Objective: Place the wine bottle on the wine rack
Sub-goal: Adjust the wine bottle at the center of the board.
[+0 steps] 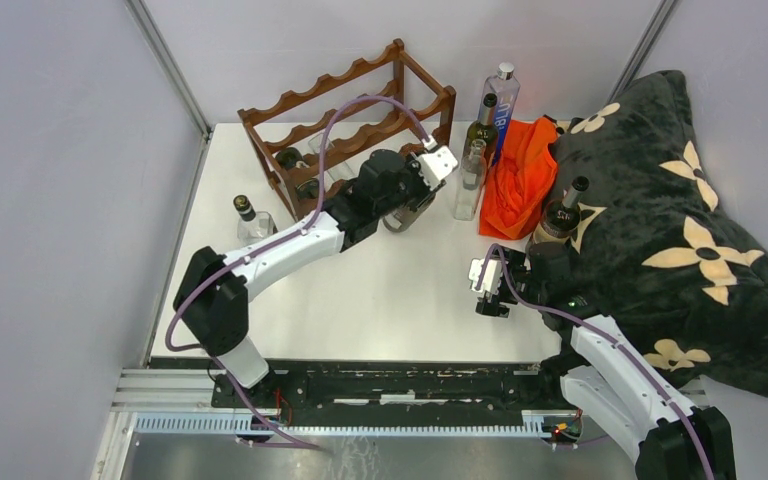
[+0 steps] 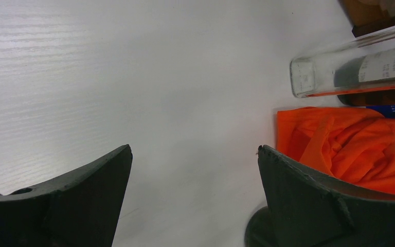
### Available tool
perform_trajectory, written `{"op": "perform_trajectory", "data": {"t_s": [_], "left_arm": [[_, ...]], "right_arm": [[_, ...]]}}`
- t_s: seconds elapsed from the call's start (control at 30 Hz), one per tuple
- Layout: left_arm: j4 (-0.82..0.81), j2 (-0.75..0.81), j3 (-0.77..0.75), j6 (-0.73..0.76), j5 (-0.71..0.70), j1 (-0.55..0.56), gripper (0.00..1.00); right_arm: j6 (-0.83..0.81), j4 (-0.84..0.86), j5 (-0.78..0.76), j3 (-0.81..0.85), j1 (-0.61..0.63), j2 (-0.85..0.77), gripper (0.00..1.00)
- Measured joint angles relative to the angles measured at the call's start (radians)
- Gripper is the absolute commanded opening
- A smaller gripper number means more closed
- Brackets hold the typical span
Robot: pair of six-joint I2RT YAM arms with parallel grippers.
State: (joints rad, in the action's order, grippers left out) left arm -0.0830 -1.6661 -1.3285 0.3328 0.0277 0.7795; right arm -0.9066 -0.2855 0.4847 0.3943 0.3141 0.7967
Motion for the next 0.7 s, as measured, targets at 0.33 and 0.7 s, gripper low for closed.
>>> {"op": "perform_trajectory", "data": {"t_s": [0.33,0.7], "left_arm": [[0.093,0.087,0.074,0.311,0.036,0.076,0.02],[0.161,0.093,0.101,0.484,0.036,0.098,0.02]], "right_arm": [[0.000,0.000,0.000,-0.002,0.000,-0.003,0.98],[-0.004,0.000,0.001,-0.006,0.000,-0.003,0.98]]}}
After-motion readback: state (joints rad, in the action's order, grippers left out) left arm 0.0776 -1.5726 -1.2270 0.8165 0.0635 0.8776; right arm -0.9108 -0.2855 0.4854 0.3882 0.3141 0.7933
